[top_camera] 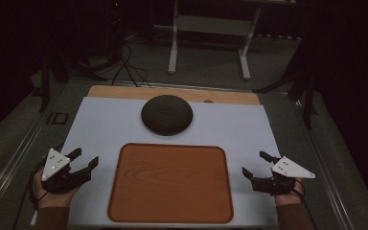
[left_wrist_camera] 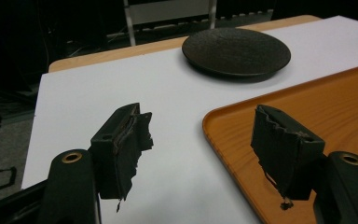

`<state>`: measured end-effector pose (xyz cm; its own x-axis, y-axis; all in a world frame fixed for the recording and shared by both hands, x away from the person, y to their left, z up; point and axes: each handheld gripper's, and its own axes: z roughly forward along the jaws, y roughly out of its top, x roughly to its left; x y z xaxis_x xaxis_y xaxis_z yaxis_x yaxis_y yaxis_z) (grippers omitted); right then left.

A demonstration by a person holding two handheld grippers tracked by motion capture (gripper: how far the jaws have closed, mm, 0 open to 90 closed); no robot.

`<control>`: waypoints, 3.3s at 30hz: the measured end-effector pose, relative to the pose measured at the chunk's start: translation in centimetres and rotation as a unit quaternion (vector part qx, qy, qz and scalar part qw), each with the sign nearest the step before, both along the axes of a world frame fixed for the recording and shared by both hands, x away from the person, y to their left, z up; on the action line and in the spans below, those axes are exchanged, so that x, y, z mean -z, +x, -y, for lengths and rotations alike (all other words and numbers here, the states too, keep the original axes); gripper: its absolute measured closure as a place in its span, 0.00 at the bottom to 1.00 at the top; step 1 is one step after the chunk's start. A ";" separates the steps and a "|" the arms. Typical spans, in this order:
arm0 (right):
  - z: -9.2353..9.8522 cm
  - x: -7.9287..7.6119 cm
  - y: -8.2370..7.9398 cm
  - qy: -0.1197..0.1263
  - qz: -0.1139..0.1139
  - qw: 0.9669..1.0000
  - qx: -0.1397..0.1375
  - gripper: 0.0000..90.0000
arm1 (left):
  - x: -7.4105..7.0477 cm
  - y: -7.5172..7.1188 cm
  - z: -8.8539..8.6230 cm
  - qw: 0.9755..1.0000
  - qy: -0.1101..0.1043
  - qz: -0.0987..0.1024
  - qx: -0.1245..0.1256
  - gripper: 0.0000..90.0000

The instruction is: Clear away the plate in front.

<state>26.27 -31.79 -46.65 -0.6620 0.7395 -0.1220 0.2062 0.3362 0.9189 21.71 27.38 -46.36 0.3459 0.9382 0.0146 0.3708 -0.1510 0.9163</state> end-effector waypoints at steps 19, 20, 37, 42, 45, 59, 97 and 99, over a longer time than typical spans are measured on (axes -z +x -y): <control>-0.6 0.1 0.0 -0.017 0.001 1.000 -0.021 0.15 | -0.1 0.9 0.1 1.000 -0.009 -0.024 -0.010 0.43; -0.7 0.1 0.0 -0.017 0.001 1.000 -0.021 0.15 | -0.2 0.9 0.1 1.000 -0.009 -0.025 -0.011 0.43; -0.7 0.1 0.0 -0.020 0.006 1.000 -0.014 0.15 | -2.0 4.3 0.9 0.999 -0.029 -0.029 -0.006 0.42; -0.8 0.0 -0.1 -0.018 0.008 1.000 -0.015 0.15 | -2.4 5.7 1.4 0.999 -0.034 -0.031 0.005 0.43; -0.7 0.0 -0.1 -0.019 0.007 1.000 -0.015 0.15 | -2.8 6.3 1.5 0.999 -0.033 -0.028 0.008 0.44; -0.6 -0.1 -0.2 -0.018 0.010 1.000 -0.013 0.14 | -2.8 10.7 3.2 0.998 -0.041 -0.041 0.012 0.42; -0.6 -0.2 -0.3 -0.014 0.012 1.000 -0.018 0.14 | 1.7 18.9 8.0 0.991 -0.034 -0.127 -0.003 0.41; -0.6 -0.2 -0.3 -0.014 0.012 1.000 -0.018 0.14 | 2.0 19.3 8.2 0.990 -0.033 -0.135 -0.006 0.41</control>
<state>25.98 -31.17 -46.50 -0.6846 0.7116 -0.1579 0.1715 0.3679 0.9139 40.97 19.15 -48.32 0.3175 0.9382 -0.1380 0.6046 -0.0882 0.7916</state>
